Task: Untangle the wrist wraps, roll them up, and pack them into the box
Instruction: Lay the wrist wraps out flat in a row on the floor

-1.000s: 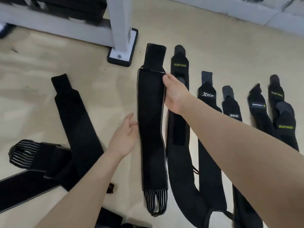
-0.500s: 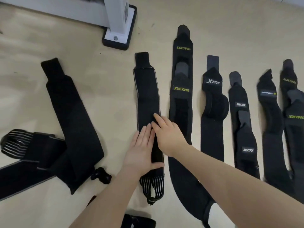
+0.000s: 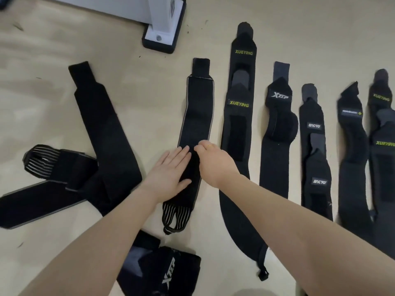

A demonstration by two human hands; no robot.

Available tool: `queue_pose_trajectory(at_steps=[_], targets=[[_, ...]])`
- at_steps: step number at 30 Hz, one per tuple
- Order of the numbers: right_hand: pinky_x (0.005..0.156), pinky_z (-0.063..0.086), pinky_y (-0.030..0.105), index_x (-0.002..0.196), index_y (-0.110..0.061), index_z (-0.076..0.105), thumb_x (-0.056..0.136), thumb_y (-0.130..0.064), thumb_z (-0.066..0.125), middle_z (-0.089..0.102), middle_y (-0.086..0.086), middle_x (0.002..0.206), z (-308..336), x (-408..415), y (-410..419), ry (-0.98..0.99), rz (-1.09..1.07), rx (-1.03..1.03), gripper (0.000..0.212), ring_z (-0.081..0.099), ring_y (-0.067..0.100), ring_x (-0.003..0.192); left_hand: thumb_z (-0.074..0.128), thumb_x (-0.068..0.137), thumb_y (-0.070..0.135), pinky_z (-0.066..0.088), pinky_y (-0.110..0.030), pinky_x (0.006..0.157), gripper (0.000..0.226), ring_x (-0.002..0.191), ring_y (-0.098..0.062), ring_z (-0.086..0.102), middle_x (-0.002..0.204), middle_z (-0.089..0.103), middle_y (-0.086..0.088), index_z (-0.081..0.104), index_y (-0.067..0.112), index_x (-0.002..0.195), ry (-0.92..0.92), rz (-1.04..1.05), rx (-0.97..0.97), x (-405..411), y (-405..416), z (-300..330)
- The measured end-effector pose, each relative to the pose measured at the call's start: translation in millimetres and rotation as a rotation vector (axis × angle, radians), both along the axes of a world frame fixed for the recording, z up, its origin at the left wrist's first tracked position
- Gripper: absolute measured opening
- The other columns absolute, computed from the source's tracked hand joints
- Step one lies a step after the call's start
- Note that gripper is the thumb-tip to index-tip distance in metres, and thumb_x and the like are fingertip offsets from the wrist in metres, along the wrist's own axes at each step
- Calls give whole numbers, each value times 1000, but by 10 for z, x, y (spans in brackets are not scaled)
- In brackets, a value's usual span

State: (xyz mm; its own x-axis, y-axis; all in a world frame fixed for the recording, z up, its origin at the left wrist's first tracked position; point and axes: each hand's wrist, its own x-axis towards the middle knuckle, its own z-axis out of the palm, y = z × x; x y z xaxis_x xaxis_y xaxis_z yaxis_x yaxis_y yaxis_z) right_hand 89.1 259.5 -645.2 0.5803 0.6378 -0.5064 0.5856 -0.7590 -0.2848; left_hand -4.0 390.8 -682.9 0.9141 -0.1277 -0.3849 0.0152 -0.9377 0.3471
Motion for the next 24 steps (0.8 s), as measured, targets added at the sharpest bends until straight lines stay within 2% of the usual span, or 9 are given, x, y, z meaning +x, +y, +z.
queue_pose_trajectory(at_steps=[3,5,7,9,12,16,20,22,24], targets=[[74,49,38,116,-13,50,95,-12,39,53,4,111,45,-344,-189,63,86,78,24,55,24,95,53,84,25,47,-45,96,40,113,-32,59,126,59,-14,63,6,118,-227,-2,-44,-394,-17,42],[74,48,40,107,-13,51,95,-14,39,57,4,102,-14,-639,-334,201,183,16,17,55,25,91,45,83,38,53,-36,77,37,89,-25,65,100,64,-4,69,13,98,-197,-77,-104,-755,-9,75],[72,47,40,99,-12,50,95,-18,38,58,6,94,-74,-876,-436,298,213,-30,14,55,27,86,40,84,55,50,-30,76,48,87,-19,63,98,61,1,67,18,99,-35,-204,-117,-1046,14,127],[70,46,37,96,-12,50,97,-25,38,58,6,90,-90,-1061,-476,369,194,-69,18,54,26,84,40,79,69,41,-33,96,70,112,-19,54,123,52,1,55,19,125,172,-263,-82,-1256,45,166],[81,46,36,111,-11,53,96,-36,45,61,5,104,-79,-1281,-509,461,159,-114,30,55,25,95,59,75,64,23,-31,110,87,133,-17,32,143,31,3,29,21,144,305,-215,49,-1400,1,188],[87,42,29,125,-12,51,91,-40,57,61,5,115,-38,-1533,-567,670,-10,-91,44,55,23,106,70,77,46,42,-34,94,81,118,-22,50,129,51,0,27,22,140,421,-42,80,-1418,-157,228],[70,42,18,107,-18,57,85,-41,66,58,-6,91,160,-1582,-552,858,-286,99,33,54,9,80,74,74,44,49,-29,79,56,92,-15,59,105,62,0,52,21,121,546,228,-206,-1430,-101,429],[72,42,18,103,-19,58,83,-33,71,55,-8,88,282,-1473,-593,860,-335,175,28,52,5,79,76,75,37,51,-26,77,34,82,-12,63,95,67,-1,65,19,101,576,380,-493,-1384,-56,640],[81,46,21,108,-16,60,85,-21,69,61,-4,97,438,-1292,-671,951,-423,276,25,58,9,89,74,79,30,53,-25,80,23,82,-11,68,92,72,-2,71,16,96,581,514,-740,-1271,-45,933]])
